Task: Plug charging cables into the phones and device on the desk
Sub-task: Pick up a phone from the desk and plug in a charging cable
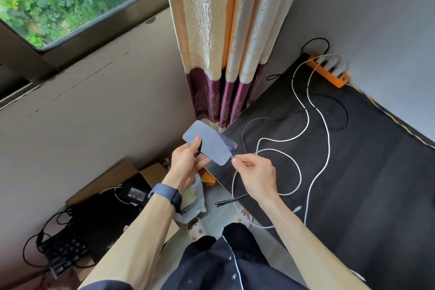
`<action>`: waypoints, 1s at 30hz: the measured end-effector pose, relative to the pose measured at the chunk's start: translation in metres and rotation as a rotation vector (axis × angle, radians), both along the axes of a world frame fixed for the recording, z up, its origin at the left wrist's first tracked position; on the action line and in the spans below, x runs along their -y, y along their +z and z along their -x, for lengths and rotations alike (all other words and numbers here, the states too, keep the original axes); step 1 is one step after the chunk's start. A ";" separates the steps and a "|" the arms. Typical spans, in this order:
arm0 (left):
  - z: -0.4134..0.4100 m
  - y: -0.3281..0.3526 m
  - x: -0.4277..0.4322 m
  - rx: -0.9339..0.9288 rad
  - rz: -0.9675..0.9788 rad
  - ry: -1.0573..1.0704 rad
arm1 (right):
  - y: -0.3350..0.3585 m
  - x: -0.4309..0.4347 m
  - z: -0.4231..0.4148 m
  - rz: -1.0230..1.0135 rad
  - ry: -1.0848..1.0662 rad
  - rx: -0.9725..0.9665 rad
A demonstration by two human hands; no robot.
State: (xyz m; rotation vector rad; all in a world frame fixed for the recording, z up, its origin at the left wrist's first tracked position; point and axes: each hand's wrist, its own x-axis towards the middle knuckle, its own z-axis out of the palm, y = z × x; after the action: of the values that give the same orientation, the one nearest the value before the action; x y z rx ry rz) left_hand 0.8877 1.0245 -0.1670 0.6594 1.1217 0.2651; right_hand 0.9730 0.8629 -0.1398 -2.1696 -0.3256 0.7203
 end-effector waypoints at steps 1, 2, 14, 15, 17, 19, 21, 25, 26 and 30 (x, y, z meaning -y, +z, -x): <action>-0.001 -0.002 0.000 -0.008 -0.001 -0.001 | 0.000 0.000 -0.001 0.006 0.006 -0.001; -0.001 -0.003 0.000 -0.016 -0.005 -0.006 | 0.000 -0.001 -0.001 0.010 0.010 -0.003; -0.008 -0.006 -0.002 0.035 0.038 -0.025 | -0.006 0.001 0.010 -0.021 0.136 -0.178; -0.008 -0.006 -0.001 0.071 0.086 -0.029 | -0.008 -0.001 0.012 -0.039 0.128 -0.199; -0.006 -0.004 -0.001 0.146 0.169 -0.037 | -0.011 -0.004 0.014 -0.086 0.094 -0.270; -0.006 -0.002 -0.005 0.197 0.167 -0.055 | -0.013 -0.008 0.016 -0.151 0.054 -0.353; -0.007 0.003 -0.014 0.202 0.076 -0.113 | -0.015 -0.015 0.018 -0.218 0.056 -0.415; -0.007 0.015 -0.041 0.180 -0.071 -0.274 | -0.022 -0.028 0.014 -0.240 0.175 -0.415; -0.006 0.017 -0.047 0.161 -0.102 -0.293 | -0.028 -0.027 0.011 -0.203 0.202 -0.386; -0.005 0.023 -0.070 0.008 -0.315 -0.338 | -0.063 -0.008 -0.004 0.117 0.347 -0.218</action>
State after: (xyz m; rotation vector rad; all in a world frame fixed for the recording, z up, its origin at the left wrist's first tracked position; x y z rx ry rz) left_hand 0.8925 1.0941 -0.1443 1.1128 0.9494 0.1547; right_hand 0.9768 0.8706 -0.2028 -2.1402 -0.5643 1.1861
